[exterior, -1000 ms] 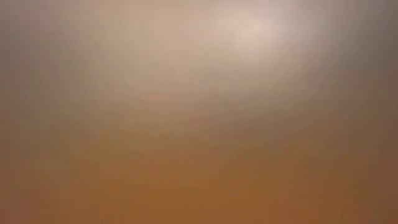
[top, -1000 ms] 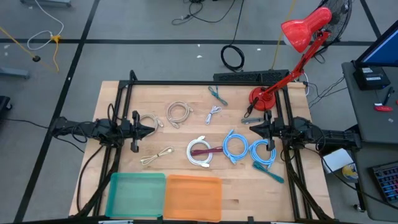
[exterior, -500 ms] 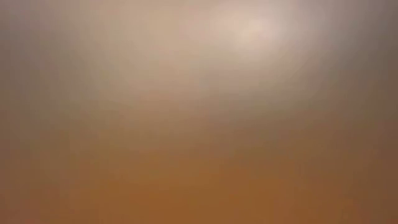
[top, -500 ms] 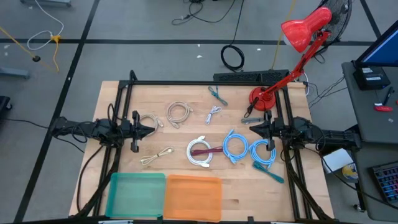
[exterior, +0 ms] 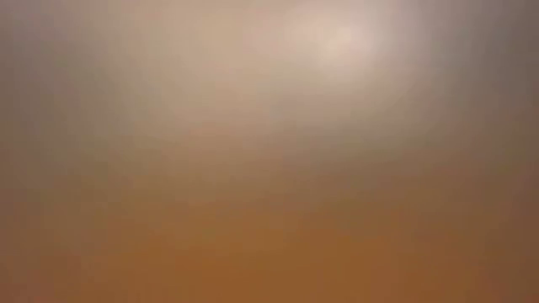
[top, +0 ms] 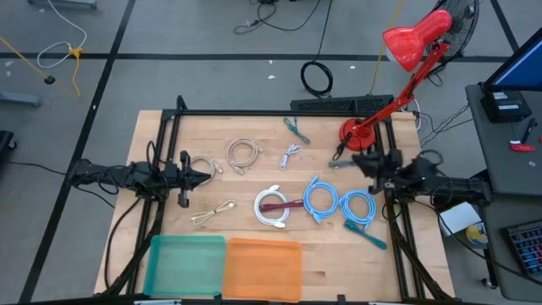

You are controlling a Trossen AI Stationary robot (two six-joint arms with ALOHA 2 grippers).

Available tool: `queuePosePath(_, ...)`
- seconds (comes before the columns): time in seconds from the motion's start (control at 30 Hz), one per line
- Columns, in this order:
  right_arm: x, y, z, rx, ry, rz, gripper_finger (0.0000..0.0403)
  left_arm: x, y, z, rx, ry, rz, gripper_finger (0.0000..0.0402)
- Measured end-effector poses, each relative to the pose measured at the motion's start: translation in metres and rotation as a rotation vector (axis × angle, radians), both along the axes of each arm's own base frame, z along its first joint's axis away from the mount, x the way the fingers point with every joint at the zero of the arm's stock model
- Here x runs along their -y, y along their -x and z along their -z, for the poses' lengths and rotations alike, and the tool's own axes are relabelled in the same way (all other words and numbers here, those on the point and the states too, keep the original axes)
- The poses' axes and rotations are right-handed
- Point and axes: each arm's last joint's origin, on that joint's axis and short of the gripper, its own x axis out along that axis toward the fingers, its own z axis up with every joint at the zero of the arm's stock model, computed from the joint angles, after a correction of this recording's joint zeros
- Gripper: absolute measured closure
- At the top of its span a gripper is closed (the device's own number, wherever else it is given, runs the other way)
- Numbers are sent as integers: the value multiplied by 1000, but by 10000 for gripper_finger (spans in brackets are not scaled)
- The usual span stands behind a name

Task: Pick & Place USB Port
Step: Put the left blue charger cable into the orange bin

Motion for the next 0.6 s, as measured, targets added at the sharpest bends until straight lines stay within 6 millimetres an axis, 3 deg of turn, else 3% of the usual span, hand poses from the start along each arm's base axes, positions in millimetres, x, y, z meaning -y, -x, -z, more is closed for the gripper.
queuePosePath(0.2, -1, 10, -17, 232, -80, -51, 403, 0, 0, 0, 0, 0, 0, 380)
queuePosePath(0.6, 0, 12, -19, 251, -72, -18, 403, 0, 0, 0, 0, 0, 0, 380)
